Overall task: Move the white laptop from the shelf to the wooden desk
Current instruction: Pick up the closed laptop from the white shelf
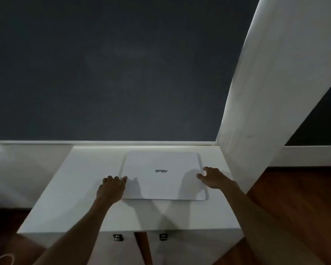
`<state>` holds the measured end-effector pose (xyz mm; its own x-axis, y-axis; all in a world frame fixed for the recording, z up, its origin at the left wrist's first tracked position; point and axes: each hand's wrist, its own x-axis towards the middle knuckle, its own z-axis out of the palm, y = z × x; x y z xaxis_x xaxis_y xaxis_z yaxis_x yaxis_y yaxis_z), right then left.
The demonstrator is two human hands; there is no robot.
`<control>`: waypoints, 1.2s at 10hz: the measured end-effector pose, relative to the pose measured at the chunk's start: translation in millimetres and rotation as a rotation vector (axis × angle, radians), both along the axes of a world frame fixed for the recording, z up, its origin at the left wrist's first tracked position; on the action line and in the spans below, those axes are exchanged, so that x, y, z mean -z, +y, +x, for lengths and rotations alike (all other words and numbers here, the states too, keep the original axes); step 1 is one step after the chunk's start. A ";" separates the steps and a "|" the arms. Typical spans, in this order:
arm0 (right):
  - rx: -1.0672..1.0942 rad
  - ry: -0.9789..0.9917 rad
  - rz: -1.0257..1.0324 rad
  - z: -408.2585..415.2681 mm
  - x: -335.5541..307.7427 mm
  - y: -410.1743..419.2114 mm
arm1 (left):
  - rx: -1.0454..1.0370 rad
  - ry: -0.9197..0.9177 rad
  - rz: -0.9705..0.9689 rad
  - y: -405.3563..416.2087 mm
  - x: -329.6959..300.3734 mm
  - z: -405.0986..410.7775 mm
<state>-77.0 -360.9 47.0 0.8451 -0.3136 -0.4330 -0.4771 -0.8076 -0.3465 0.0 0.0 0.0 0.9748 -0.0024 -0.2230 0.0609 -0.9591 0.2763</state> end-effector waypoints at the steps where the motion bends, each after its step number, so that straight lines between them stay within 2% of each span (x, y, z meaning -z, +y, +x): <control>1: 0.056 0.061 -0.075 -0.4 15.2 6.0 | -0.094 0.017 -0.135 -3.5 18.2 2.8; 3: 0.237 0.045 -0.025 7.3 40.2 30.4 | -0.238 0.103 -0.268 -20.2 14.9 14.0; 5: 0.455 -0.003 0.090 16.5 55.4 48.8 | -0.255 0.107 -0.205 -19.1 12.6 18.5; 6: 0.543 -0.027 0.163 17.0 57.8 43.1 | -0.280 0.121 -0.258 -16.8 12.2 19.4; 7: 0.561 -0.025 0.206 16.7 57.5 39.2 | -0.339 0.124 -0.400 -26.2 6.9 13.8; 9: 0.663 -0.225 0.186 -2.9 81.2 45.9 | -0.465 0.038 -0.628 -25.3 15.8 -2.1; 10: 0.664 -0.315 0.197 -12.1 97.3 44.5 | -0.450 -0.004 -0.651 -20.7 22.9 -7.1; 11: 0.696 -0.421 0.247 -19.0 89.6 41.3 | -0.375 -0.121 -0.676 -24.5 8.0 -9.5; 12: 0.708 -0.560 0.282 -29.5 32.6 55.5 | -0.303 -0.197 -0.727 -29.0 -11.7 -1.1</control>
<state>-106.5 -305.4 14.4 0.6061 -0.7790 -0.1604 -0.5296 -0.2449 -0.8121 -1.1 -29.0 11.7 0.9775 0.1900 -0.0917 0.1747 -0.4852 0.8568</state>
